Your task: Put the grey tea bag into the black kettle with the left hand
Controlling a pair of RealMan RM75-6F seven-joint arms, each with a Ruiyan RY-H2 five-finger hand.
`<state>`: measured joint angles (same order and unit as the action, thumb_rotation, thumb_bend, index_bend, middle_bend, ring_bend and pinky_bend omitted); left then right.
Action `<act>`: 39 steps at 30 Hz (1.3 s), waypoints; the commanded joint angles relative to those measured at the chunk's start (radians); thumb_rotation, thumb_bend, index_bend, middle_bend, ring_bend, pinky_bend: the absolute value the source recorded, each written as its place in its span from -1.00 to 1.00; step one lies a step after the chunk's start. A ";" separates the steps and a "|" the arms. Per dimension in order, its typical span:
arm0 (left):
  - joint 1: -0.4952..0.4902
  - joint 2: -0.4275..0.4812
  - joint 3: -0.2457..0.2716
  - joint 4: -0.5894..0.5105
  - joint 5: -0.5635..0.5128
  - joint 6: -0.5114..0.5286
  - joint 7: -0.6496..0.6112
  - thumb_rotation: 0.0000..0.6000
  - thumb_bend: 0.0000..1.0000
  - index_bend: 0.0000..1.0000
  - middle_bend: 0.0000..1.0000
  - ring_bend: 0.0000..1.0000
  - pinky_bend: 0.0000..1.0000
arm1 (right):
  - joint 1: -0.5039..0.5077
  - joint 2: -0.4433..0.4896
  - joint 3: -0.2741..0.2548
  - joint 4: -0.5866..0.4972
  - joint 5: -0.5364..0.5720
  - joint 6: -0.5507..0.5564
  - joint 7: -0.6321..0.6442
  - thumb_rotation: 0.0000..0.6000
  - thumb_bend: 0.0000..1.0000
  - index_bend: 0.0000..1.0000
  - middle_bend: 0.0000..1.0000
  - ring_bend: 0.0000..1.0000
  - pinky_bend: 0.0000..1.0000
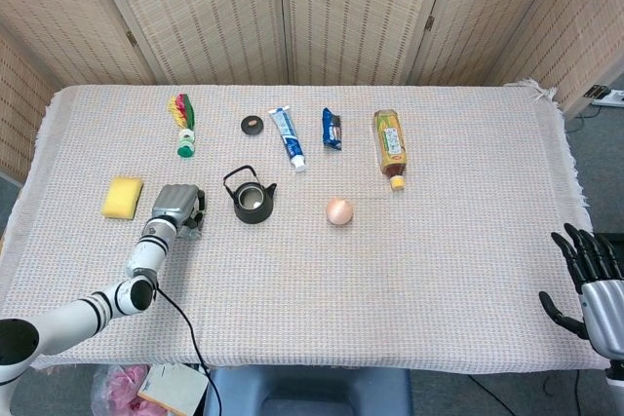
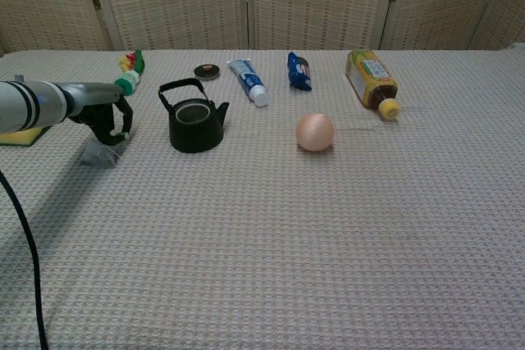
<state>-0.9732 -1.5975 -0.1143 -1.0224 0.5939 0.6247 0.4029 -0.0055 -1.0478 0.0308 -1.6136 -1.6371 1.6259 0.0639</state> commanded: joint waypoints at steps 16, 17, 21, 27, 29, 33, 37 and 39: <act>-0.043 0.306 -0.056 -0.500 -0.087 0.306 0.225 1.00 -0.02 0.15 1.00 0.97 1.00 | -0.011 0.012 -0.013 0.008 -0.042 0.038 0.037 1.00 -0.50 -1.00 -1.00 -1.00 -1.00; -0.049 0.323 -0.063 -0.531 -0.099 0.325 0.244 1.00 -0.02 0.15 1.00 0.97 1.00 | -0.012 0.013 -0.013 0.009 -0.046 0.042 0.040 1.00 -0.50 -1.00 -1.00 -1.00 -1.00; -0.072 0.374 -0.080 -0.619 -0.139 0.363 0.293 1.00 -0.02 0.15 1.00 0.97 1.00 | -0.014 0.015 -0.016 0.012 -0.053 0.049 0.049 1.00 -0.50 -1.00 -1.00 -1.00 -1.00; -0.124 0.417 -0.107 -0.696 -0.198 0.377 0.353 1.00 -0.02 0.13 1.00 0.97 1.00 | -0.012 0.017 -0.015 0.009 -0.053 0.049 0.059 1.00 -0.50 -1.00 -1.00 -1.00 -1.00; -0.147 0.426 -0.118 -0.709 -0.216 0.378 0.372 1.00 -0.02 0.13 1.00 0.97 1.00 | -0.011 0.018 -0.014 0.007 -0.051 0.047 0.066 1.00 -0.50 -1.00 -1.00 -1.00 -1.00; -0.199 0.438 -0.134 -0.726 -0.260 0.390 0.426 1.00 -0.02 0.13 1.00 0.97 1.00 | -0.010 0.022 -0.010 0.006 -0.040 0.044 0.081 1.00 -0.50 -1.00 -1.00 -1.00 -1.00; -0.247 0.446 -0.146 -0.748 -0.299 0.417 0.480 1.00 -0.02 0.13 1.00 0.97 1.00 | -0.007 0.026 -0.005 0.008 -0.023 0.035 0.095 1.00 -0.50 -1.00 -1.00 -1.00 -1.00; -0.265 0.448 -0.150 -0.754 -0.316 0.425 0.498 1.00 -0.02 0.14 1.00 0.97 1.00 | -0.008 0.028 -0.004 0.008 -0.016 0.033 0.103 1.00 -0.50 -1.00 -1.00 -1.00 -1.00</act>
<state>-1.2300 -1.1531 -0.2591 -1.7701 0.2863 1.0422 0.8926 -0.0133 -1.0205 0.0261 -1.6057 -1.6546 1.6601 0.1648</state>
